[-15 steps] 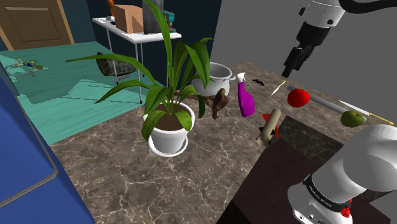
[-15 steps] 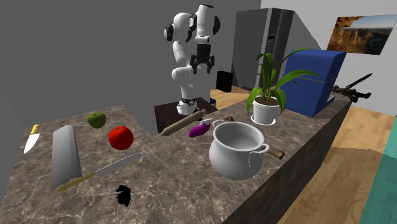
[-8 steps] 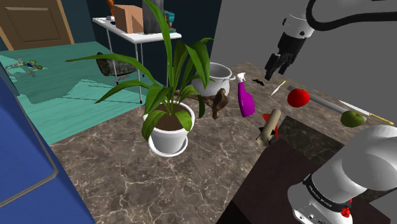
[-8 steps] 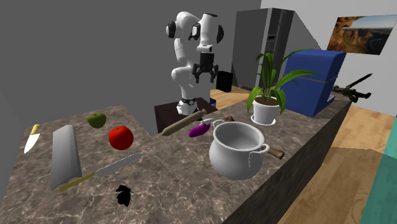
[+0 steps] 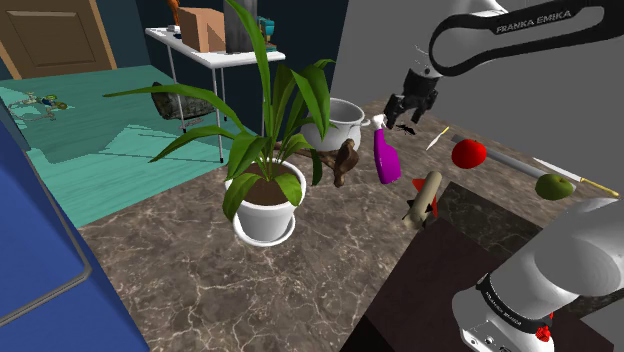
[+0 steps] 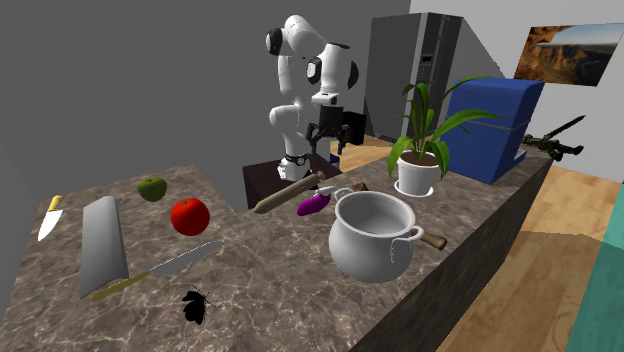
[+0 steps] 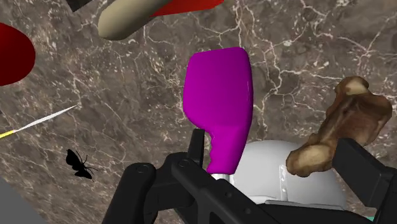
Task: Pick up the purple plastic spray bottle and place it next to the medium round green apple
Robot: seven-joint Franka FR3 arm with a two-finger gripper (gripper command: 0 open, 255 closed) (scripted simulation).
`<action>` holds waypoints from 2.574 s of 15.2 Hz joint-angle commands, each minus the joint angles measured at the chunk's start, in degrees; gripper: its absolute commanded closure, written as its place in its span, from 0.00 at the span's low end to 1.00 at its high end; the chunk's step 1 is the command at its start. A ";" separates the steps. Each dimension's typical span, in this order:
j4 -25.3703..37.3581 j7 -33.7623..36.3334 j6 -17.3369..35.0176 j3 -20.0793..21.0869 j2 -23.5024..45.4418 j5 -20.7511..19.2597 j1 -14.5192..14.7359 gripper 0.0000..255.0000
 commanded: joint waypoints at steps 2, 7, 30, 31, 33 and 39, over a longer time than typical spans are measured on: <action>1.84 4.18 5.30 0.08 6.23 -1.28 -1.44 0.00; 7.27 11.22 11.64 -0.13 16.76 -3.74 -3.37 0.00; 9.33 14.50 18.69 -0.93 25.43 -5.83 -4.36 1.00; 9.38 14.64 18.70 -0.88 25.51 -5.85 -4.30 1.00; 8.95 14.96 19.11 -0.83 25.51 -6.02 -4.22 1.00; 9.96 13.32 15.13 -0.75 22.41 -4.88 -4.39 1.00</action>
